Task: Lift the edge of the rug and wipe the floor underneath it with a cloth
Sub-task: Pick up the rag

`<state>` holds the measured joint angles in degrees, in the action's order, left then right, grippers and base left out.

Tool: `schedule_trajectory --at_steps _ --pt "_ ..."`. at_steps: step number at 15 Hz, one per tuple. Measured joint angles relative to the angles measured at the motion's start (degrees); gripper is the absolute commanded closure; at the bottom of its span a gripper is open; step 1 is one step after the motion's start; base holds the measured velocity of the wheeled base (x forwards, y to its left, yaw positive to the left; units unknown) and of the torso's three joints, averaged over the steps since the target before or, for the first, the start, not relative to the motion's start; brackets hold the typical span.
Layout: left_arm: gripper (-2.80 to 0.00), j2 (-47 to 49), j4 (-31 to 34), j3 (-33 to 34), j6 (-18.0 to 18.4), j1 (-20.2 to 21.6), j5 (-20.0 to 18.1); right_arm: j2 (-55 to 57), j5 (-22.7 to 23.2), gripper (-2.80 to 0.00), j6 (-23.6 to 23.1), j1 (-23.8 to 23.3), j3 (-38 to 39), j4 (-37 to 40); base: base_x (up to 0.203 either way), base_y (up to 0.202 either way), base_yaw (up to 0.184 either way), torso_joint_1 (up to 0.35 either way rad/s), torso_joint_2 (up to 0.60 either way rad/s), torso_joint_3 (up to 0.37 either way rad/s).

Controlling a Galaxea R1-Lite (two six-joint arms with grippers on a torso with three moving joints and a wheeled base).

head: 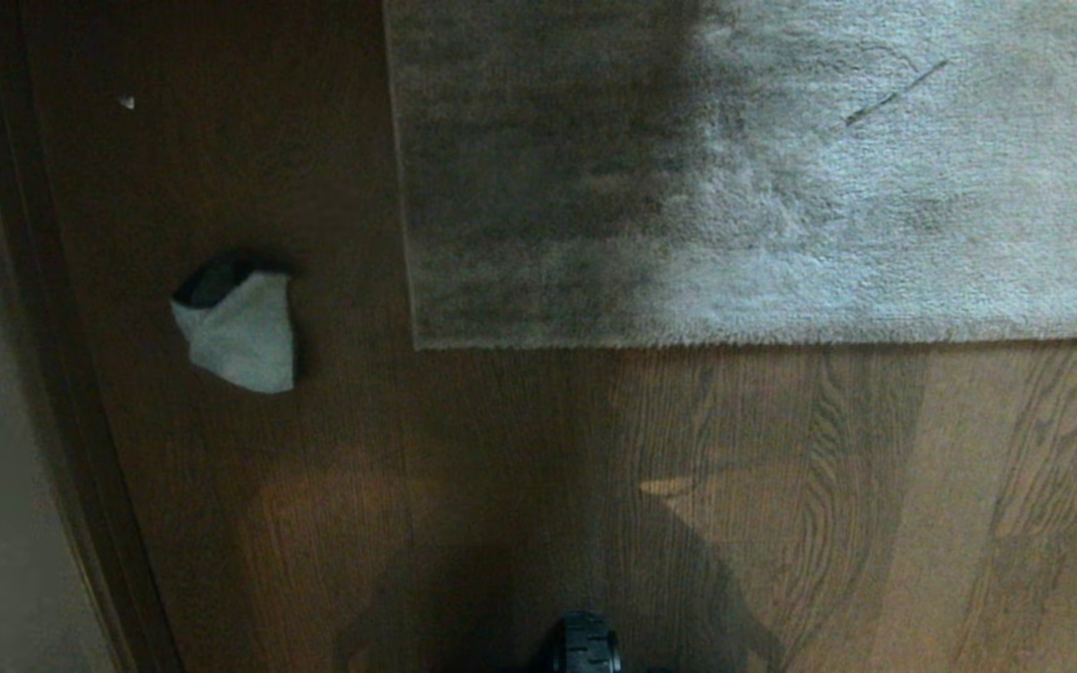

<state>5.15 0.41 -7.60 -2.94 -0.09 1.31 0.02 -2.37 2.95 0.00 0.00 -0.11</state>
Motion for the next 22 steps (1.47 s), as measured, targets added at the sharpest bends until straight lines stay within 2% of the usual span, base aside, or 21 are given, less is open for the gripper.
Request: schedule_trajectory --at_steps 4,9,15,18,22 --pt "0.0 5.9 -1.7 -2.9 0.5 -0.1 -0.1 0.0 0.0 0.0 0.0 0.0 0.0 0.0 0.0 0.0 0.0 0.0 0.0 0.0" --pt "0.0 17.1 -15.6 -2.9 1.1 0.0 -0.2 0.0 0.0 0.0 0.0 0.0 0.0 0.0 0.0 0.0 0.0 0.0 0.0 0.0" --pt "0.0 26.3 -22.9 -3.3 1.5 0.2 -0.1 0.0 0.0 0.0 0.0 0.0 0.0 0.0 0.0 0.0 0.0 0.0 0.0 0.0" --pt "0.0 30.6 -25.3 -3.3 1.6 0.9 0.1 0.0 0.0 0.0 0.0 0.0 0.0 0.0 0.0 0.0 0.0 0.0 0.0 0.0" --pt "0.0 35.0 -25.5 -5.0 3.3 3.8 0.2 0.0 0.0 0.0 0.0 0.0 0.0 0.0 0.0 0.0 0.0 0.0 0.0 0.0"
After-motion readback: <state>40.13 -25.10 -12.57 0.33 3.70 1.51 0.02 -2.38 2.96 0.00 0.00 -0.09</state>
